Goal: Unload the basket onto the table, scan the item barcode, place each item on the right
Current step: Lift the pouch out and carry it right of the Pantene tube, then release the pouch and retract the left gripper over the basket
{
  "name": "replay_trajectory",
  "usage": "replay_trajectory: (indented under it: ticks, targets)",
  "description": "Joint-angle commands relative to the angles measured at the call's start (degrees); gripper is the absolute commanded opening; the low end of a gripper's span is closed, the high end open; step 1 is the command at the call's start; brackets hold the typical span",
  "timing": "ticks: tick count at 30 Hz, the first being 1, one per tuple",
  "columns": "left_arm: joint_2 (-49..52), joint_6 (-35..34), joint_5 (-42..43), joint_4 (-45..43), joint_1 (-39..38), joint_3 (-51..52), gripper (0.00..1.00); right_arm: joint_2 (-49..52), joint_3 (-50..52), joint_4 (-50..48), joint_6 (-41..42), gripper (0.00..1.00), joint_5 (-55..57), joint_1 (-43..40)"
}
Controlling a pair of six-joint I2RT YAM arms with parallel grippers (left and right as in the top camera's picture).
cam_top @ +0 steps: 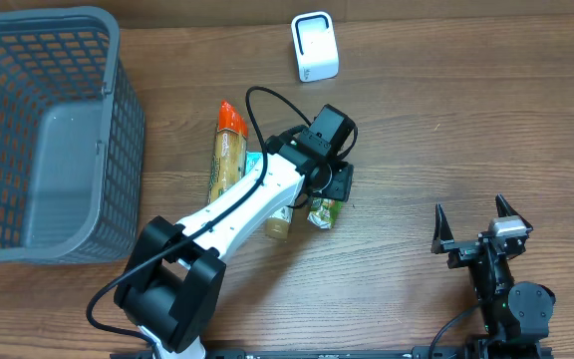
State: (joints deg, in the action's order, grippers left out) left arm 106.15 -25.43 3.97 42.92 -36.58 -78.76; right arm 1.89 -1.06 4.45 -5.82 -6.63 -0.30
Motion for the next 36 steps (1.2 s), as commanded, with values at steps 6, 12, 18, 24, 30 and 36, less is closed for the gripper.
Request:
replay_trajectory:
  ticks: [6,12,18,24,30,36]
  targets:
    - [-8.74,7.82,-1.25,16.90,6.67,-20.94,0.65,-0.31,0.59,-0.26,-0.02,1.00,0.17,-0.20]
    - [-17.53,11.96,-4.28,30.27,18.73,-34.25,0.66,-0.31,0.59,-0.26,-0.02,1.00,0.17,-0.20]
    - [-25.40,15.19,-5.88,37.55,37.38,-34.97,0.73,-0.31,0.59,-0.26,-0.02,1.00,0.17,-0.20]
    - [-26.12,18.53,-5.86,42.62,48.61,-34.67,0.72,-0.31,0.59,-0.26,-0.02,1.00,0.17,-0.20]
    - [-25.33,19.21,-5.86,42.64,51.32,-33.83,0.98,-0.31,0.59,-0.24,-0.02,1.00,0.17,-0.20]
    - [-24.65,19.21,-5.88,42.58,51.30,-33.83,1.00,-0.31,0.59,-0.24,-0.02,1.00,0.17,-0.20]
